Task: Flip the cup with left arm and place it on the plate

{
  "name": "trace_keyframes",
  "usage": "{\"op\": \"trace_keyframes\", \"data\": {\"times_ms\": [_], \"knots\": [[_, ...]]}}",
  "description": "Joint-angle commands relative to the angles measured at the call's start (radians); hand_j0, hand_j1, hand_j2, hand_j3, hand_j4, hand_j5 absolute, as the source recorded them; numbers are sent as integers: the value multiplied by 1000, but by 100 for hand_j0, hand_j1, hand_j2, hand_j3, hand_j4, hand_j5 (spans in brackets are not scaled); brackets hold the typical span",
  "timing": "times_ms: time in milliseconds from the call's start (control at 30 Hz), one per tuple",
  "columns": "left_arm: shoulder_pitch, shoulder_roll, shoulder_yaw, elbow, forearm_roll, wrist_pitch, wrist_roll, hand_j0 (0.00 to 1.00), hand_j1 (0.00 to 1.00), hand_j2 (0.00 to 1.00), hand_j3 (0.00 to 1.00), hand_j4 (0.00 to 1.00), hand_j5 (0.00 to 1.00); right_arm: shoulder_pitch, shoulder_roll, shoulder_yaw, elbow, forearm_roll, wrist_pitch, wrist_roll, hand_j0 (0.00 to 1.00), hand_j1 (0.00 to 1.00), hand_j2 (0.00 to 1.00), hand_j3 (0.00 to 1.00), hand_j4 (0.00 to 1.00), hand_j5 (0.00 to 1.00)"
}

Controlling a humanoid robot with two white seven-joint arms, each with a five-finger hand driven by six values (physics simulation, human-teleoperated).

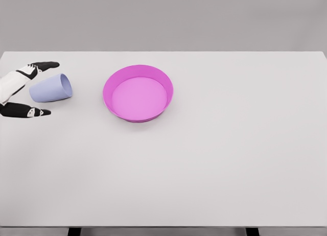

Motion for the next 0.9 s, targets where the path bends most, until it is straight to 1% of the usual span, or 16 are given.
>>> {"op": "trace_keyframes", "data": {"times_ms": [0, 167, 200, 300, 333, 433, 500, 567, 633, 867], "knots": [[0, -2, 2, 0, 7, 1, -11, 100, 100, 100, 100, 100, 100, 0, 0, -4, 0, -1, 0, 1, 100, 100, 100, 100, 100, 100], [0, -2, 1, 0, 6, 1, -12, 100, 100, 100, 100, 100, 100, 2, 0, 1, 0, 0, 0, 1, 100, 100, 100, 100, 100, 100], [0, -2, 2, 9, 6, 1, -12, 100, 100, 100, 100, 100, 100, 2, 0, 1, 0, 0, 2, 1, 100, 100, 100, 100, 100, 100], [-8, 0, 9, 83, 7, 1, -12, 100, 100, 100, 100, 100, 100, 2, 0, 1, 0, 0, 2, 1, 100, 100, 100, 100, 100, 100], [-9, 1, 10, 89, 7, 1, -14, 100, 100, 100, 100, 100, 100, 2, 0, 1, 0, 0, 0, 1, 100, 100, 100, 100, 100, 100], [0, -2, 7, 91, 7, 1, -46, 100, 100, 100, 100, 100, 100, 2, 0, 1, 0, 0, 0, 1, 100, 100, 100, 100, 100, 100], [-5, -2, 4, 80, 12, 1, -49, 100, 100, 100, 100, 100, 100, 2, 0, 1, 0, 0, 2, 1, 100, 100, 100, 100, 100, 100], [-12, -3, 2, 79, 24, 1, -46, 100, 100, 100, 100, 100, 100, 2, 0, 1, 0, 0, 2, 1, 100, 100, 100, 100, 100, 100], [-9, -2, 2, 79, 58, 1, -46, 100, 100, 100, 100, 100, 100, 2, 0, 1, 0, 0, 0, 0, 100, 100, 100, 100, 100, 100], [-15, -43, -8, 92, 46, 1, -51, 100, 100, 100, 100, 100, 100, 2, 0, 1, 0, 0, 0, 1, 100, 100, 100, 100, 100, 100]]}}
